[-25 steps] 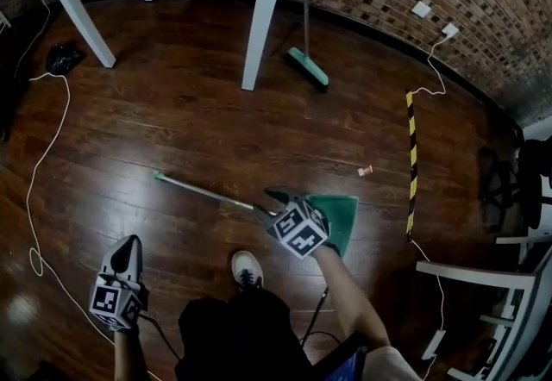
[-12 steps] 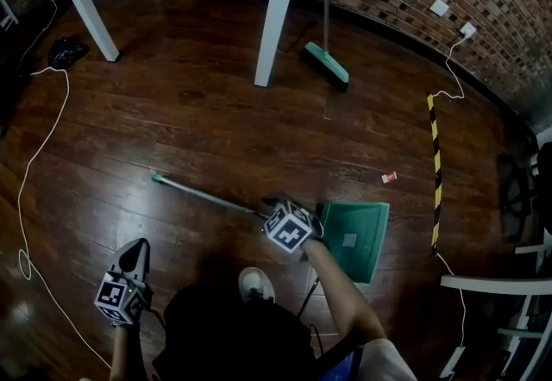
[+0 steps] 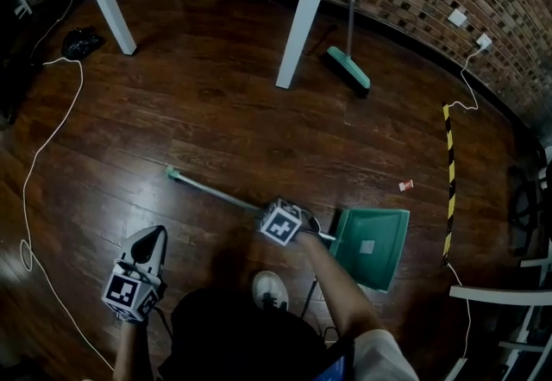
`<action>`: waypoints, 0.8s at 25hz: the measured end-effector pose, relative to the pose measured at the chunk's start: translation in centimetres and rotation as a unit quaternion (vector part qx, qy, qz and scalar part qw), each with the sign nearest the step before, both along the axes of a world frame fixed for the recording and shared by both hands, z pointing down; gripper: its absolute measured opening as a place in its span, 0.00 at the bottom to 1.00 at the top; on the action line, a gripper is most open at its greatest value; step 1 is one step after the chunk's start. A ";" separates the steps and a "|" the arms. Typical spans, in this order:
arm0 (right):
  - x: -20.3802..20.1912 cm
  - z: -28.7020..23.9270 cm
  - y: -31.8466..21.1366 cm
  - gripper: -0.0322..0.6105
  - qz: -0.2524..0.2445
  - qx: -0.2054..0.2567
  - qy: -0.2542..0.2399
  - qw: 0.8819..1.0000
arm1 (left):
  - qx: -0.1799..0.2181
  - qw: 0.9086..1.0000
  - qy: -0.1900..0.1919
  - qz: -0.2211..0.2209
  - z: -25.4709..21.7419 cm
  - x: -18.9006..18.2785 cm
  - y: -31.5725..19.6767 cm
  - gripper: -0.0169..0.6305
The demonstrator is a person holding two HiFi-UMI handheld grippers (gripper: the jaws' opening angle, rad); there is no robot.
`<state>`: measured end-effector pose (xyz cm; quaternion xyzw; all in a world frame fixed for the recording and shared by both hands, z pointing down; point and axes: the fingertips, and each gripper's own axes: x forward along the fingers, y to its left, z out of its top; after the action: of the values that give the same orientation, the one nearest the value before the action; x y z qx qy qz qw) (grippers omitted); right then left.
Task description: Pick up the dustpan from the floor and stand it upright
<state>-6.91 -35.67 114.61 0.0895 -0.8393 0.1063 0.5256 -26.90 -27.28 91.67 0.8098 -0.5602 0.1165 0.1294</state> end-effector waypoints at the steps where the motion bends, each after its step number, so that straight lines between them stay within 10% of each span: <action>1: -0.2 0.5 0.0 0.32 -0.001 -0.003 0.006 1.000 | 0.002 1.000 -0.003 0.006 -0.2 0.2 -0.2 0.04; 20: -0.3 1.8 -0.3 0.17 -0.049 0.041 0.061 0.996 | -0.019 1.000 -0.004 0.018 -0.4 0.6 0.6 0.04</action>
<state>-7.17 -35.92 116.39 0.0760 -0.8128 0.0397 0.5763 -26.26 -26.72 91.28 0.8170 -0.5434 0.1325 0.1403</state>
